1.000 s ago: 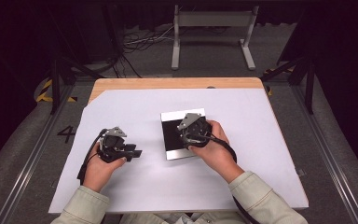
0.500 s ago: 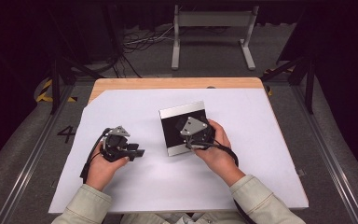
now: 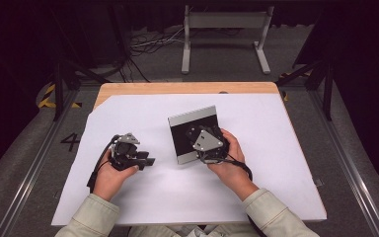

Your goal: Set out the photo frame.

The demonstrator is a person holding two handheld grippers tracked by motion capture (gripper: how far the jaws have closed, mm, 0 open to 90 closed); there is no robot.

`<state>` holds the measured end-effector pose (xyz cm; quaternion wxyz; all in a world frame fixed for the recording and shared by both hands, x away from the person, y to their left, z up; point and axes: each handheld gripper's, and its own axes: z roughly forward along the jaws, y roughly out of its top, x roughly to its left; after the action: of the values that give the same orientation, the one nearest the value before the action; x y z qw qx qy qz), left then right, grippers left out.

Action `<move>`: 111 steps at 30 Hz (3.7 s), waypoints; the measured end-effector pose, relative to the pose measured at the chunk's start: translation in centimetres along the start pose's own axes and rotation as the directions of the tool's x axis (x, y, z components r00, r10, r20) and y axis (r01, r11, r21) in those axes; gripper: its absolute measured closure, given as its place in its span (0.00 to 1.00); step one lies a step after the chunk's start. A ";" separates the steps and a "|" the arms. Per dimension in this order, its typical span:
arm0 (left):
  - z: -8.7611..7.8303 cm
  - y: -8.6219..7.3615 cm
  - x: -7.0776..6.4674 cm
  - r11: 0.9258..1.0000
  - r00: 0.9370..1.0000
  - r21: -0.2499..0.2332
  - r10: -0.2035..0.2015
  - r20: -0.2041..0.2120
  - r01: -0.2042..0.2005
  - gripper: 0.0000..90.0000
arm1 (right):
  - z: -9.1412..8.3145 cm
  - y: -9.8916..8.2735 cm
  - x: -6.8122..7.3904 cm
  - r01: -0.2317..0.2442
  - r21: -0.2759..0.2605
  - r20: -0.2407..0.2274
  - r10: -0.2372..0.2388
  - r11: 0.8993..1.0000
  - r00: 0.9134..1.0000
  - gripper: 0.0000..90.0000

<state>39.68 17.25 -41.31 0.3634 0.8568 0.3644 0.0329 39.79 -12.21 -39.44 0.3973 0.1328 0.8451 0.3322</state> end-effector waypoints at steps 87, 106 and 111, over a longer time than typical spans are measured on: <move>0.2 0.6 -0.9 0.999 0.999 -0.016 0.032 0.024 -0.031 0.66 | -7.7 -4.0 1.0 -0.259 -0.021 -0.179 0.251 0.966 0.951 0.63; -1.1 1.7 -2.5 0.974 0.989 -0.175 0.146 -0.020 -0.147 0.69 | -11.2 -5.4 -3.5 -0.366 0.050 -0.257 0.367 0.929 0.894 0.97; -0.9 1.6 -2.4 0.978 0.990 -0.154 0.141 -0.011 -0.141 0.74 | -11.8 -6.0 -4.4 -0.387 0.059 -0.245 0.389 0.920 0.888 1.00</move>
<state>38.59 15.49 -39.07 0.4251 0.8498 0.2993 0.0868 33.94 -24.21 -35.36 0.2116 0.2574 0.8465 0.4153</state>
